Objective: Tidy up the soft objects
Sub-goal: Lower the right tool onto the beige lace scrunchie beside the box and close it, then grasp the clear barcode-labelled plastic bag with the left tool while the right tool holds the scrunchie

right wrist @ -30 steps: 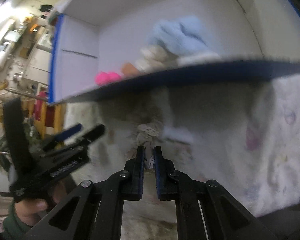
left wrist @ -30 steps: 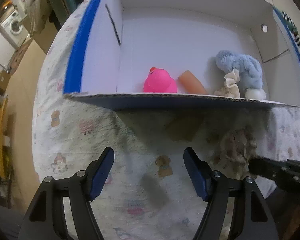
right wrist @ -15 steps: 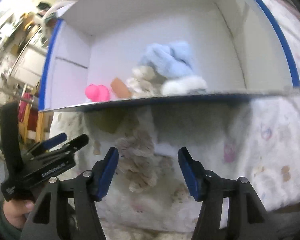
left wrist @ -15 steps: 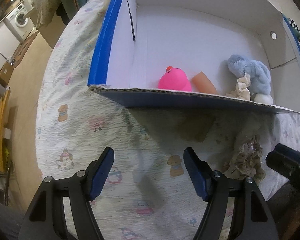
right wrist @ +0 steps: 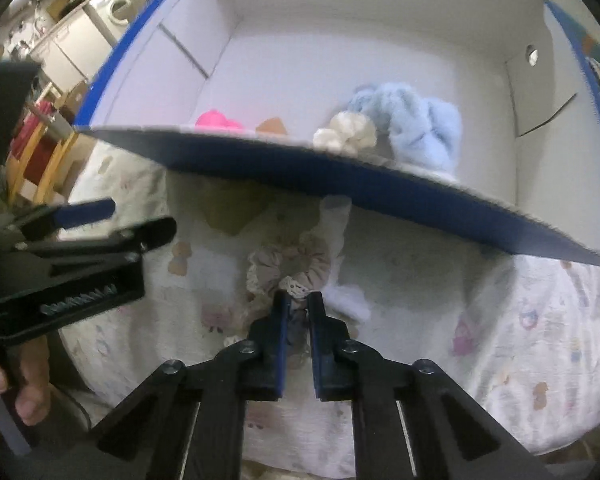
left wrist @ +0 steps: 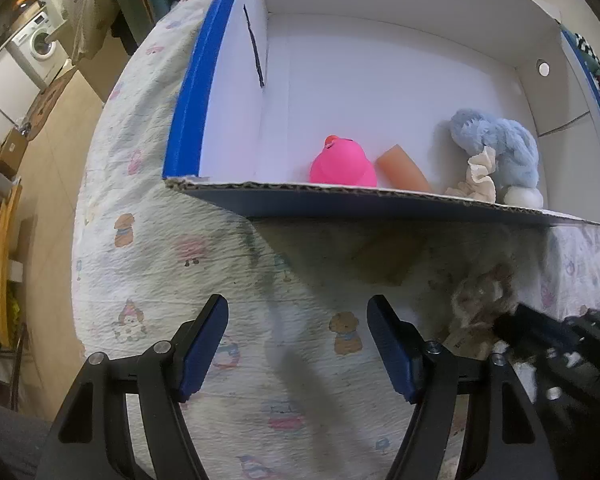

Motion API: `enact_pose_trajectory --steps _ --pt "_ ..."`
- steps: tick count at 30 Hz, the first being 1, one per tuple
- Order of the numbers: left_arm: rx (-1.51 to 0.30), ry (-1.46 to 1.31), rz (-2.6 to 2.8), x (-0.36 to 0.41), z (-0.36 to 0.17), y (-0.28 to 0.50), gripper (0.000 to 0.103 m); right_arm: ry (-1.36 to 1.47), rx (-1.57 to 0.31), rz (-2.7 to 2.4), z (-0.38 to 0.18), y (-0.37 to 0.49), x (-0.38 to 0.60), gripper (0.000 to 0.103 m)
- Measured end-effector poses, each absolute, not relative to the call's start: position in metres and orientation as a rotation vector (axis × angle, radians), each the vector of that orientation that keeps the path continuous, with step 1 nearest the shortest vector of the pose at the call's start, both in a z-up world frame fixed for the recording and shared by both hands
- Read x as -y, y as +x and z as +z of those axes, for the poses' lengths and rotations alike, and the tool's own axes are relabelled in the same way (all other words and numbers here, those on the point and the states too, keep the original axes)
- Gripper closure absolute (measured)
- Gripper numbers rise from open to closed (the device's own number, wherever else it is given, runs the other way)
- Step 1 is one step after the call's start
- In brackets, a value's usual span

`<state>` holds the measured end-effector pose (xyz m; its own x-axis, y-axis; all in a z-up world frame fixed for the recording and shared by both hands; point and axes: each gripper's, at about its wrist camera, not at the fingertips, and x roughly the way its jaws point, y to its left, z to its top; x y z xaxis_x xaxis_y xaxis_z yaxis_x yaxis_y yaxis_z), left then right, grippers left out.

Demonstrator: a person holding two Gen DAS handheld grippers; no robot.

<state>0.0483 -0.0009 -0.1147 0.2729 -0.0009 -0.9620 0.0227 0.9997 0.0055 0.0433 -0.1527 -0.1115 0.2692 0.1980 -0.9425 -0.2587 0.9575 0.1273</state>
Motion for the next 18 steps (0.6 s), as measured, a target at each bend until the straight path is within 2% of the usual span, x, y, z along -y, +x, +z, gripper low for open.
enact_pose_trajectory --steps 7,12,18 --pt "-1.291 0.032 -0.033 0.016 -0.114 0.044 0.034 0.252 -1.224 0.356 -0.091 0.043 0.198 0.094" --pt "-1.274 0.064 -0.07 0.033 -0.111 0.04 0.034 0.454 -1.316 0.356 -0.111 0.051 0.218 0.094" --pt "-1.288 0.049 -0.08 0.035 -0.111 0.041 0.034 0.519 -1.31 0.366 -0.115 0.056 0.215 0.094"
